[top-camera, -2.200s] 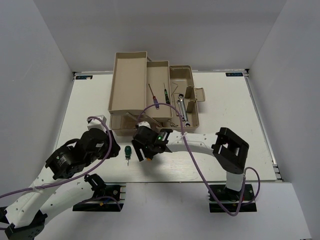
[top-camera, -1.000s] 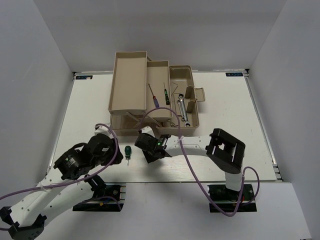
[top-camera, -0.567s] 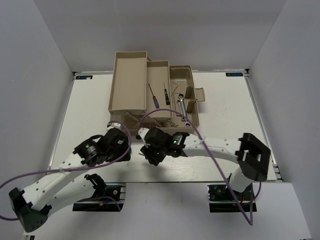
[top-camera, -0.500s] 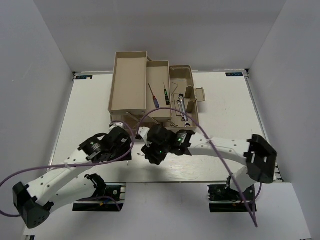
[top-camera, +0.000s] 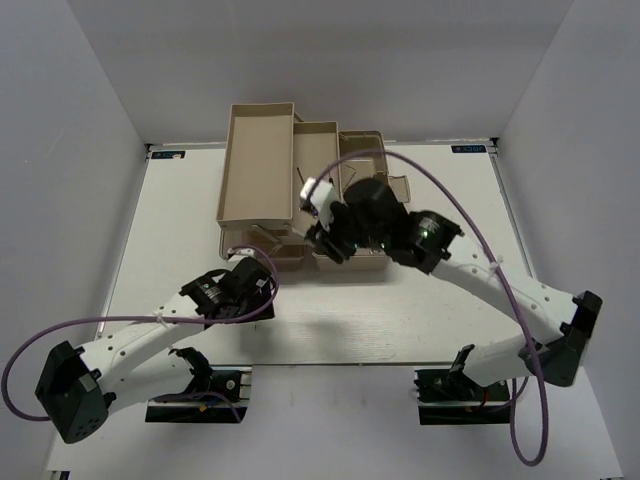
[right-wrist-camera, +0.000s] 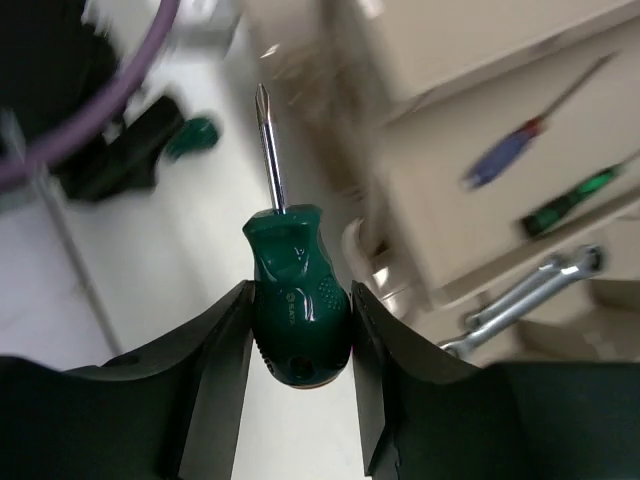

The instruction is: Sort the tools into containers

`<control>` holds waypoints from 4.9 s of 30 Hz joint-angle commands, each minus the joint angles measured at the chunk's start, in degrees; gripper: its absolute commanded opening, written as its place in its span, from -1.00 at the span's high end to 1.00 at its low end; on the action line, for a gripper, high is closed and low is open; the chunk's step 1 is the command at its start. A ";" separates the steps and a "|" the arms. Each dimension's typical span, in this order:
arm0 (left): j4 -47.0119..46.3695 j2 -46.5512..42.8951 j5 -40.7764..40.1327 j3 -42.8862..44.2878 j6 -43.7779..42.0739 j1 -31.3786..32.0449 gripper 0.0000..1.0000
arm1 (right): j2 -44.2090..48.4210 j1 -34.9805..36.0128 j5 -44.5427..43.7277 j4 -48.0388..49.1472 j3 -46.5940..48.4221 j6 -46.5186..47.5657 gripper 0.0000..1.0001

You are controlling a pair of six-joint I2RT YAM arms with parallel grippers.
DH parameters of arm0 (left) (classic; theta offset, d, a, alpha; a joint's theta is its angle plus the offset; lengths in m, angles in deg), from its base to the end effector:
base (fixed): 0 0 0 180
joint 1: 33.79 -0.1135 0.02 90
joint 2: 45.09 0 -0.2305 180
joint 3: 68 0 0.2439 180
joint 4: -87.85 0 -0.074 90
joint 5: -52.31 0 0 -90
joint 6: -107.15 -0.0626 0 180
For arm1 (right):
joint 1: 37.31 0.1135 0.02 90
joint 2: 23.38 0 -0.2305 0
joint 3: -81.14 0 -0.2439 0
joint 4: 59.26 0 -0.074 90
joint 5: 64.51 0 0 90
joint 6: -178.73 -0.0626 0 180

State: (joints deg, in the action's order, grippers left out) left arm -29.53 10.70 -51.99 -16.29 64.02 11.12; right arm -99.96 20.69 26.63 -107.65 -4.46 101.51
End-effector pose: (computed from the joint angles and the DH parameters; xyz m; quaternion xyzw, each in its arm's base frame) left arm 0.1433 -0.1210 0.1631 -0.0418 0.9712 -0.0590 0.2270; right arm 0.1666 0.2689 0.3429 -0.5070 0.7051 0.1985 0.4542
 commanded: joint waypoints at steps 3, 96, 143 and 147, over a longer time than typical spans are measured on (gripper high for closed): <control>-9.61 4.92 -1.69 -2.14 -0.28 -0.26 -0.52 | -11.47 -4.20 -4.40 1.46 19.79 0.85 1.00; 2.22 9.10 -23.66 47.38 -17.72 -15.54 0.52 | -15.09 -8.11 34.11 3.46 -0.79 39.80 0.24; 11.83 -26.87 -1.87 -0.47 23.35 -15.55 -0.09 | -32.07 4.94 1.49 27.73 14.06 31.79 1.00; 7.79 -24.68 2.25 -3.80 23.35 -15.55 0.06 | -30.48 3.62 1.57 27.12 16.34 29.07 1.00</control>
State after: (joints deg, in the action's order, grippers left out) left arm -17.35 -15.39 -53.04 -18.65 83.52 -4.34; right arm -139.65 25.52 31.57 -88.67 7.34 128.26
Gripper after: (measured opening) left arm 0.474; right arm 0.095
